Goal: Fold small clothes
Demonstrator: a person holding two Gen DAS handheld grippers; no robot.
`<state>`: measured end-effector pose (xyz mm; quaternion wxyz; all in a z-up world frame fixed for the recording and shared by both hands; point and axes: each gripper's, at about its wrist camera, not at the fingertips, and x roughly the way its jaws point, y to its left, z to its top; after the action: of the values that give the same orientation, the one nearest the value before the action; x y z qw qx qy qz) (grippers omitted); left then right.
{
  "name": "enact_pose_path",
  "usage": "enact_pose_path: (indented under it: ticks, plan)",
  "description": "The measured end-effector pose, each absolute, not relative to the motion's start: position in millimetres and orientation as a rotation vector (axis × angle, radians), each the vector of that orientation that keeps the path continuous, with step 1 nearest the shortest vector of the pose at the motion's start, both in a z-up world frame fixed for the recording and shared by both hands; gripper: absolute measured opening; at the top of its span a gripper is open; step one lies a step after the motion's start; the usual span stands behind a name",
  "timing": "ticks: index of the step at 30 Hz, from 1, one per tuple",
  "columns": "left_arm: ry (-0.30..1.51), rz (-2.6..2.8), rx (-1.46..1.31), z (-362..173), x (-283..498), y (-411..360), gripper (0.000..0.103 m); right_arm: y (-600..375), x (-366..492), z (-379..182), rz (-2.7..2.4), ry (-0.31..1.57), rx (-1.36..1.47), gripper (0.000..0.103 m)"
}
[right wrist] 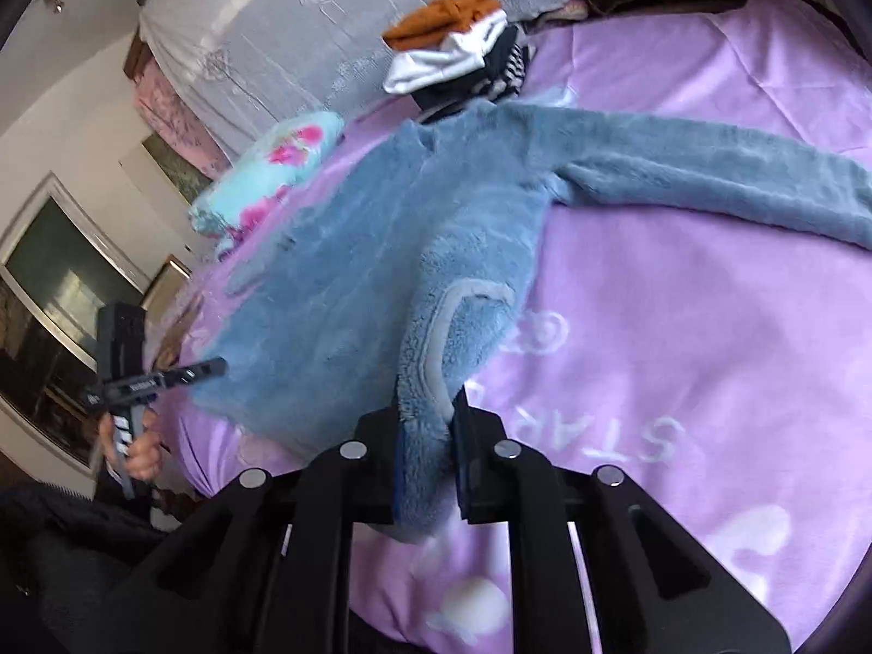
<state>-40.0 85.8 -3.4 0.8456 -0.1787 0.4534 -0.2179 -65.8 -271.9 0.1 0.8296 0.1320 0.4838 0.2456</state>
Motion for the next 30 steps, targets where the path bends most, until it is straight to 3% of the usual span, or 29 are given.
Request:
enact_pose_path:
  ticks: [2, 4, 5, 7, 8, 9, 11, 12, 15, 19, 24, 25, 26, 27, 28, 29, 30]
  plan:
    - [0.966, -0.463, -0.362, -1.5, -44.4, 87.9, 0.013, -269.0, -63.1, -34.0, 0.486, 1.129, 0.248, 0.015]
    - [1.052, -0.457, -0.389, -22.8, -44.1, 91.5, 0.015, -274.8, -64.4, -37.0, 0.505, 1.099, 0.282, 0.019]
    - [1.084, -0.449, -0.395, -30.0, -43.1, 91.0, 0.017, -280.0, -61.8, -32.8, 0.507, 1.103, 0.32, 0.025]
    - [1.093, -0.454, -0.423, -38.1, -43.3, 96.4, 0.019, -290.1, -59.9, -20.6, 0.488, 1.063, 0.346, 0.049]
    - [1.085, -0.461, -0.434, -32.7, -42.6, 99.6, 0.025, -295.4, -58.0, -9.5, 0.467, 1.023, 0.325, 0.05]
    - [1.051, -0.451, -0.432, -20.6, -42.2, 105.7, 0.033, -301.2, -54.5, -0.8, 0.453, 0.988, 0.322, 0.05]
    - [0.968, -0.38, -0.383, 0.5, -42.6, 119.9, 0.084, -320.0, -46.6, 9.6, 0.434, 0.937, 0.404, 0.054]
    - [0.914, -0.312, -0.357, 12.8, -42.5, 132.9, 0.089, -327.0, -40.4, 10.0, 0.425, 0.925, 0.462, 0.056]
    - [0.84, -0.156, -0.439, 22.5, -25.6, 189.9, 0.089, -348.0, -21.1, -1.6, 0.388, 0.928, 0.616, 0.056]
    - [0.855, 0.031, -0.7, -5.9, 19.3, 275.3, 0.087, -357.9, -6.4, -23.4, 0.356, 0.946, 0.736, 0.056]
    - [0.872, 0.042, -0.869, -40.7, 71.8, 305.6, 0.088, -381.5, 3.3, -27.9, 0.316, 0.935, 0.793, 0.056]
    - [0.855, 0.054, -0.847, -39.6, 78.7, 304.3, 0.088, -387.1, 5.1, -25.9, 0.31, 0.923, 0.8, 0.056]
    - [0.83, 0.082, -0.819, -36.3, 84.9, 301.1, 0.081, -393.9, 7.9, -23.7, 0.294, 0.907, 0.814, 0.056]
    - [0.805, 0.136, -0.814, -36.1, 90.4, 301.6, 0.068, -398.8, 9.1, -21.1, 0.28, 0.894, 0.823, 0.056]
    - [0.793, 0.162, -0.834, -37.4, 93.0, 306.9, 0.024, -404.2, 10.6, -18.6, 0.266, 0.879, 0.827, 0.056]
    - [0.782, 0.165, -0.865, -38.0, 93.9, 315.9, 0.007, -408.9, 13.4, -16.2, 0.242, 0.862, 0.824, 0.056]
    - [0.731, 0.173, -0.916, -36.1, 87.9, 330.0, 0.007, -414.9, 17.3, -14.1, 0.197, 0.843, 0.816, 0.056]
